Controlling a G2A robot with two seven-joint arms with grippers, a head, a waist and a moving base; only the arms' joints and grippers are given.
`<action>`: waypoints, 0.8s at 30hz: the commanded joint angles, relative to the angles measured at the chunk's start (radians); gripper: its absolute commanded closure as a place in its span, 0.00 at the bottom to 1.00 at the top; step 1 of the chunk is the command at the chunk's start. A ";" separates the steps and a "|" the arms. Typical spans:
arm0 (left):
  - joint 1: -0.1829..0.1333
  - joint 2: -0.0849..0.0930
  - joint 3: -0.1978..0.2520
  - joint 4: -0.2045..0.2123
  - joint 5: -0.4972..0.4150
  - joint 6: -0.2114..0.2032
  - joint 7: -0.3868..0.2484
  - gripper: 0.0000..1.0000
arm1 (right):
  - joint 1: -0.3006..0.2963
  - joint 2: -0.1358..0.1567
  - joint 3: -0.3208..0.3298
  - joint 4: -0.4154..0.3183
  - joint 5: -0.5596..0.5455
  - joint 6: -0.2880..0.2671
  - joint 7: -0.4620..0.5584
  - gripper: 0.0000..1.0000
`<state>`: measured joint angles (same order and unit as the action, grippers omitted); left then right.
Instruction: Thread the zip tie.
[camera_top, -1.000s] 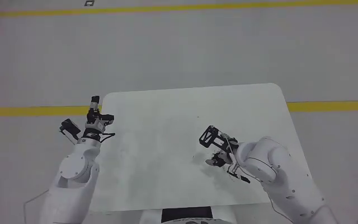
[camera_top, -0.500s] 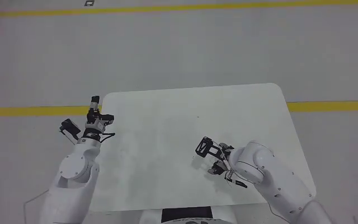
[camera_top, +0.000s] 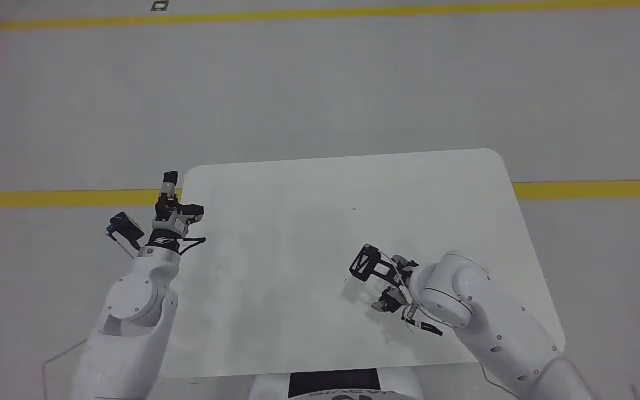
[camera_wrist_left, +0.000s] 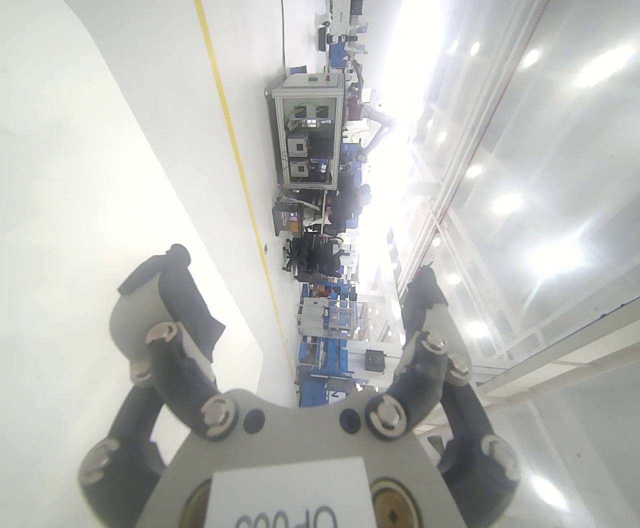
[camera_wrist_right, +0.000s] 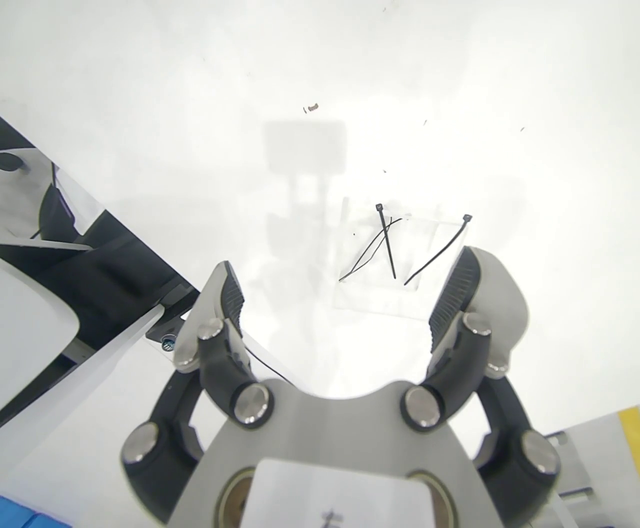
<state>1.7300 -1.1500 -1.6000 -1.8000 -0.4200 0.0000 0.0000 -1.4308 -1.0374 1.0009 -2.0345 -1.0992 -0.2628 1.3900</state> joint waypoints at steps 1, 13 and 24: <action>0.000 0.000 0.000 0.000 0.000 0.000 0.000 0.00 | 0.000 0.000 0.000 0.000 0.000 0.000 0.000 0.00; 0.000 0.000 0.000 0.000 0.000 0.000 0.000 0.00 | -0.032 0.000 0.022 -0.007 0.044 0.132 -0.005 0.00; 0.000 0.000 0.000 0.000 0.000 0.000 0.000 0.00 | -0.034 0.000 0.027 -0.006 0.080 0.144 -0.014 0.00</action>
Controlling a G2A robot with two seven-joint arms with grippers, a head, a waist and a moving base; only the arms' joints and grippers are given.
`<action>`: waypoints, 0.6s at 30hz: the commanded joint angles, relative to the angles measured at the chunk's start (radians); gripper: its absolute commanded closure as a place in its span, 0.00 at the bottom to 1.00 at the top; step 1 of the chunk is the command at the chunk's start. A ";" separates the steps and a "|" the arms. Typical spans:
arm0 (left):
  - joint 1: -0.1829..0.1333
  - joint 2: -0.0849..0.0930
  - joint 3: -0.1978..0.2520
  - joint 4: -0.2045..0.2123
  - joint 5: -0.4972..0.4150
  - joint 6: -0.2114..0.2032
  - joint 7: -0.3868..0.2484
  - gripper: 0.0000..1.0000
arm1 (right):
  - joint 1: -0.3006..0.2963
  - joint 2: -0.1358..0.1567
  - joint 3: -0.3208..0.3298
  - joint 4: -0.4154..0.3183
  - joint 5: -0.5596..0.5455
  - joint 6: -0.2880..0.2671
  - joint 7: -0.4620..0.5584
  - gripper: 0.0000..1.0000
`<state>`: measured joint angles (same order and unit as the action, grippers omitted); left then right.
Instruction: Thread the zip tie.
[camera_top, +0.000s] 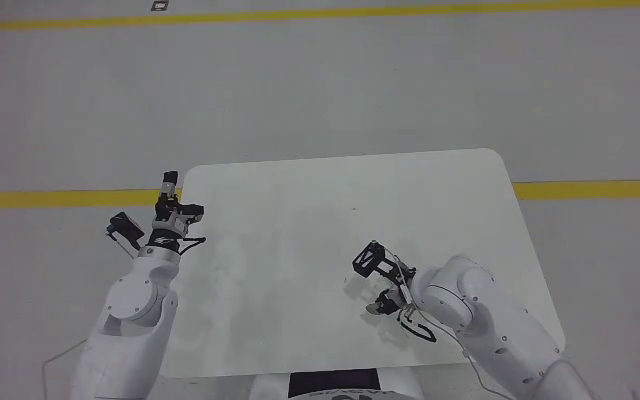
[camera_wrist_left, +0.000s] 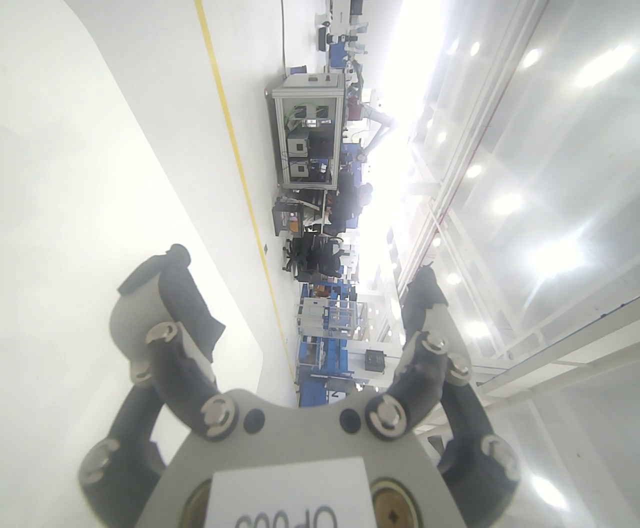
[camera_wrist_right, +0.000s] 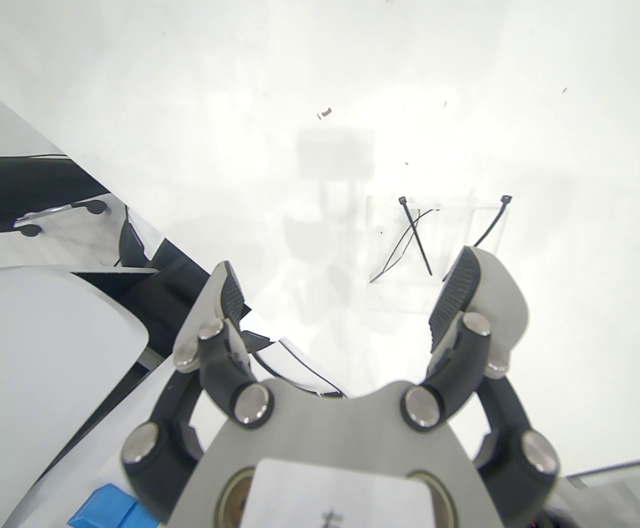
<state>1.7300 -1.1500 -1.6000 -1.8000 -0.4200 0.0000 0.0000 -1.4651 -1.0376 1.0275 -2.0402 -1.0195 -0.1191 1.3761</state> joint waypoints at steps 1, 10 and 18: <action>0.000 0.000 0.000 0.000 0.000 0.000 0.000 0.00 | 0.000 0.000 0.000 0.000 0.000 0.000 0.000 0.00; 0.000 0.000 0.000 0.000 0.000 0.000 0.000 0.00 | 0.020 -0.006 -0.035 0.041 -0.001 -0.011 -0.031 0.00; 0.000 0.000 0.000 0.000 0.000 0.000 0.000 0.00 | 0.021 -0.006 -0.029 0.047 -0.013 0.006 -0.046 0.00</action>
<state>1.7300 -1.1500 -1.6000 -1.8000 -0.4200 0.0000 0.0000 -1.4449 -1.0435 0.9936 -1.9982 -1.0218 -0.1294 1.3447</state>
